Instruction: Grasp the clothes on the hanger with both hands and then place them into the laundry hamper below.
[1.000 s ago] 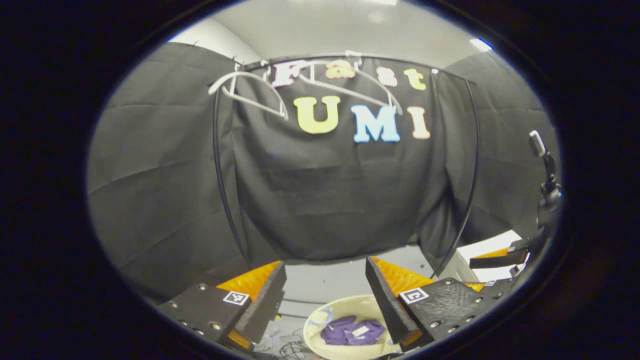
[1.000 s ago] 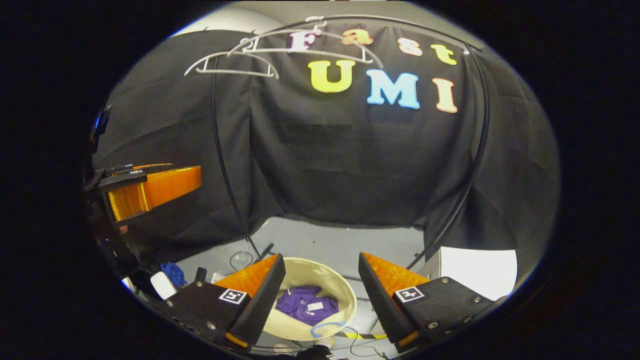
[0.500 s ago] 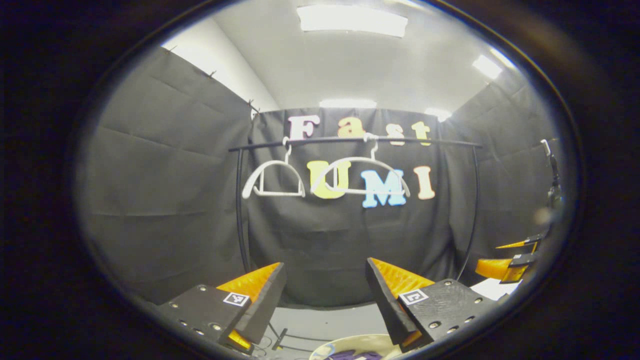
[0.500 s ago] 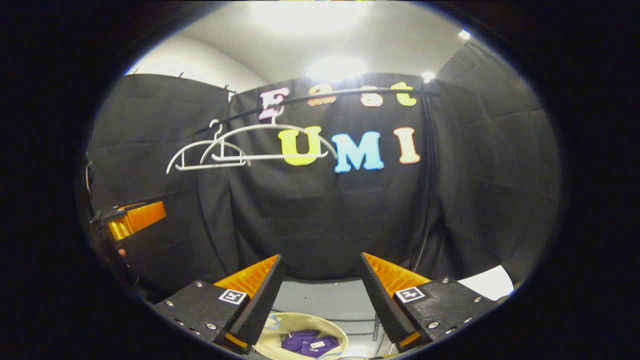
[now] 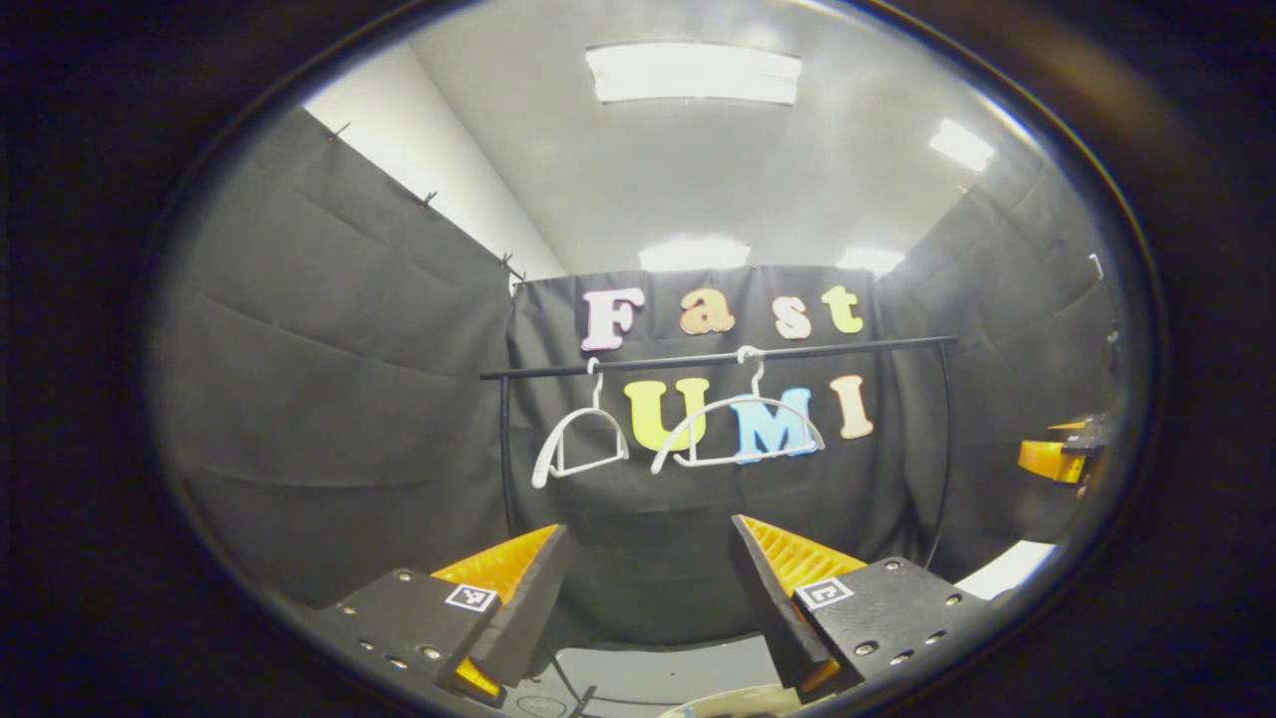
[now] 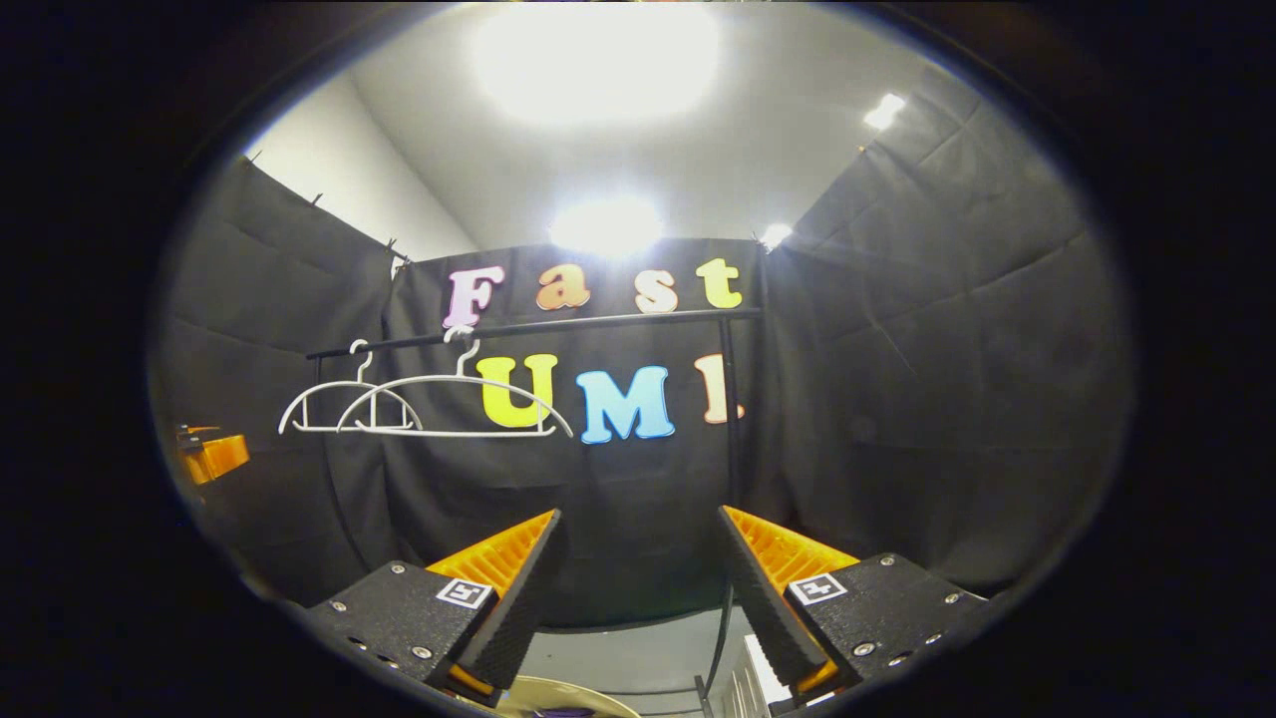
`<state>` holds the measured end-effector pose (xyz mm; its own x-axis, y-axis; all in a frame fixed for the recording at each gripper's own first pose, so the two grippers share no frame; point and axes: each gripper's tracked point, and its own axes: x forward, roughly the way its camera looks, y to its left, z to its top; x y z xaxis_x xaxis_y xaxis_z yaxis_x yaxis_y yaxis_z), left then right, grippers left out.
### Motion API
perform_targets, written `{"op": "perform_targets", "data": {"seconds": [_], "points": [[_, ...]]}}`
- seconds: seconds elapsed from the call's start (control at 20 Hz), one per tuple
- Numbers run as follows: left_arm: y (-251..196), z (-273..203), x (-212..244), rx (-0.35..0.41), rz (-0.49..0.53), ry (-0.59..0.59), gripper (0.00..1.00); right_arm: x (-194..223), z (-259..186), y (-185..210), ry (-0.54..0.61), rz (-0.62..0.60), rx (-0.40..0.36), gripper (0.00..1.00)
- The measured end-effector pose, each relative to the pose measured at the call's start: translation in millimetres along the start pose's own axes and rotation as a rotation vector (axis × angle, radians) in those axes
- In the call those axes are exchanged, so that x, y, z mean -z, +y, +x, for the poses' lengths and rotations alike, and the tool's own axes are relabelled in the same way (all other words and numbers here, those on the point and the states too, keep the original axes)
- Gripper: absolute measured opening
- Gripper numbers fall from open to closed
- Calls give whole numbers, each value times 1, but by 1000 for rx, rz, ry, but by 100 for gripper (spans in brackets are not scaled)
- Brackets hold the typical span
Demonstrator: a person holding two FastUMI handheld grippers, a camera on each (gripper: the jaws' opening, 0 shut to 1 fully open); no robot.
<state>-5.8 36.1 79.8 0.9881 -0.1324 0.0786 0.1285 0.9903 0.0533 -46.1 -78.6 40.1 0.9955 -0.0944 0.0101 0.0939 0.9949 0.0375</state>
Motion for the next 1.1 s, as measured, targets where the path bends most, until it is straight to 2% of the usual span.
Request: {"op": "perform_targets", "data": {"seconds": [0.15, 0.35, 0.5, 0.55, 0.6, 0.75, 0.8, 0.85, 1.1], "points": [[9, 2, 1, -18, -17, -8, 99, 2, -2, -16, -3, -3, 56, 90], [20, 7, 5, -33, -30, -11, 99, 3, 1, -19, 0, 2, 80, 94], [23, 10, 13, -40, -32, 4, 92, 3, 6, -19, 3, -1, 93, 93], [24, 11, 15, -40, -33, 5, 99, 2, 6, -17, 1, 0, 93, 93], [23, 12, 17, -39, -34, 8, 92, 2, 7, -14, -2, 1, 89, 93], [23, 13, 17, -35, -29, 13, 92, 5, 8, -8, 1, -8, 81, 93], [23, 14, 18, -35, -26, 13, 86, 6, 8, -7, 3, -13, 77, 93], [23, 14, 17, -36, -25, 11, 92, 7, 7, -5, 5, -16, 73, 93], [24, 13, 18, -40, -25, 10, 92, 13, 8, -2, 22, -15, 64, 93]]}}
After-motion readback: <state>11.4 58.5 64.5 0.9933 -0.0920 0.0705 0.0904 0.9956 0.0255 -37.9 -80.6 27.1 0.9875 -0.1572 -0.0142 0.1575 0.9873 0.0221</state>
